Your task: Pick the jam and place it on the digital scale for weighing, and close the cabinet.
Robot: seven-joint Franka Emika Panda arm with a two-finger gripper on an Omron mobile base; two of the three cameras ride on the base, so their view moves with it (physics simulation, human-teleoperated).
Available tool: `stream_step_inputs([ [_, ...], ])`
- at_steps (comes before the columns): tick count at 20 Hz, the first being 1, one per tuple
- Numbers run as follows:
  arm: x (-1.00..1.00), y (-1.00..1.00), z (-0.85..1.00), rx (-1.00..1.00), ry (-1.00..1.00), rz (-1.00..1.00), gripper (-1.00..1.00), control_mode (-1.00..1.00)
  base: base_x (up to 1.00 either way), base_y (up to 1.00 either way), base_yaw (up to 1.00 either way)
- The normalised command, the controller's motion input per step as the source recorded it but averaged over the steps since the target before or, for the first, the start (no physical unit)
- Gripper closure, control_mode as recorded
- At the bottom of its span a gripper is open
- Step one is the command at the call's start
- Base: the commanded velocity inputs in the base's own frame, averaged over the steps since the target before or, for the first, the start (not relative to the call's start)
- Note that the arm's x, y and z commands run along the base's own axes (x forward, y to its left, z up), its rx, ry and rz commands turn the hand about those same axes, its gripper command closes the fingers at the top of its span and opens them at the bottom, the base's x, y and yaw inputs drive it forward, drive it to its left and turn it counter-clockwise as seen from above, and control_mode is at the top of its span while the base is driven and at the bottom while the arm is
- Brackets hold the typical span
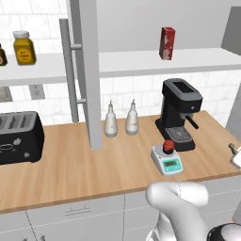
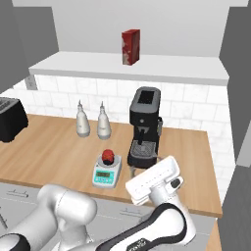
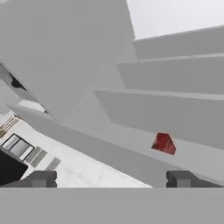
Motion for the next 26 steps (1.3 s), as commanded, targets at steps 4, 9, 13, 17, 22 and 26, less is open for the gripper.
stream_step_inputs([
  [4,-0.32,-0.52,0.31,0.00,-0.18,-0.29,-1.00,-1.00,0.00,0.00,0.00],
  [9,-0.10,-0.28,0.08,0.00,-0.04,-0.25,-1.00,-1.00,0.00,0.00,0.00],
  [13,-0.04,-0.25,0.22,0.00,0.12,-0.15,-1.00,-1.00,0.00,0.00,0.00],
  [17,-0.28,-0.74,0.35,0.00,0.10,-0.17,-1.00,-1.00,0.00,0.00,0.00],
  [22,-0.21,-0.50,0.18,0.00,0.02,-0.18,-1.00,-1.00,0.00,0.00,0.00],
  [26,-0.11,0.00,0.01,-0.02,-0.07,-0.25,-1.00,-1.00,0.00,0.00,0.00],
])
